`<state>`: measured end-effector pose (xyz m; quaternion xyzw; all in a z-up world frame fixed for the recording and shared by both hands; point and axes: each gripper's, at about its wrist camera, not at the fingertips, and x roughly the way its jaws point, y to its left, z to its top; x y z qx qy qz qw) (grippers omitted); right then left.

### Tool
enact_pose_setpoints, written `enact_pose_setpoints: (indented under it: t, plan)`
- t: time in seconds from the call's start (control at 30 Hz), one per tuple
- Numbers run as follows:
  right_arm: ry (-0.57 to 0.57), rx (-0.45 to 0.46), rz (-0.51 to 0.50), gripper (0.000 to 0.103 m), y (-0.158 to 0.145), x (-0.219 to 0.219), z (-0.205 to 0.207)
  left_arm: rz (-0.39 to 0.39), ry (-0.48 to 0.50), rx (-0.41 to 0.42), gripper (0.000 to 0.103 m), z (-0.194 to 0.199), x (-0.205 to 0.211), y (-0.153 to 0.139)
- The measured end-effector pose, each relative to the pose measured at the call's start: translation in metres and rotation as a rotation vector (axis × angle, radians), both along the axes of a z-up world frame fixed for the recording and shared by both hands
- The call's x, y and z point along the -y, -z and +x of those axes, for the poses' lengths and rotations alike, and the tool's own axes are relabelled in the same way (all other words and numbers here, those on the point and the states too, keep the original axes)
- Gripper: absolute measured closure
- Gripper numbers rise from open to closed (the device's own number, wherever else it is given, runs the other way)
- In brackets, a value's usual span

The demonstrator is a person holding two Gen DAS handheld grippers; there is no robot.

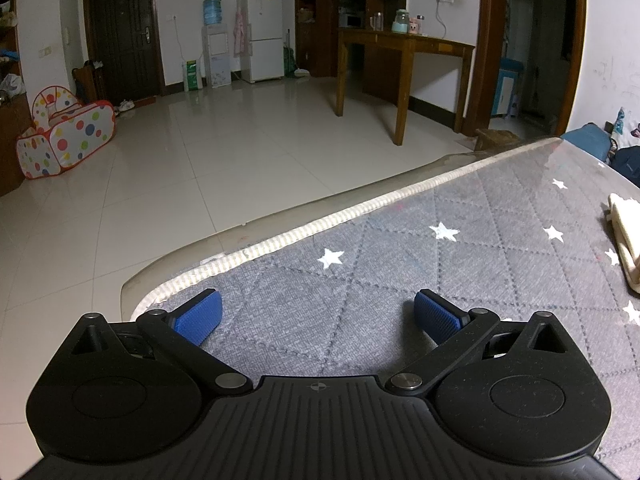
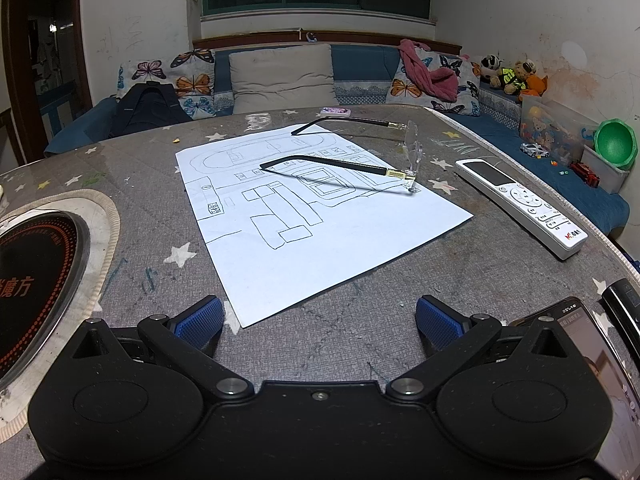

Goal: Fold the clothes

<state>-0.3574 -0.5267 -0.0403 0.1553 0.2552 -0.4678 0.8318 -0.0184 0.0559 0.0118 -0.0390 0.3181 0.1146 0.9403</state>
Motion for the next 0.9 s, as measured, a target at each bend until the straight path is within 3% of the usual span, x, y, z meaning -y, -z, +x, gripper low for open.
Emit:
enact_pose_setpoints:
  t: [0.9]
  plan:
    - [0.0,0.0,0.0,0.0,0.0,0.0,0.0001,-0.002,0.0,0.0,0.0,0.0019,-0.0006,0.0037]
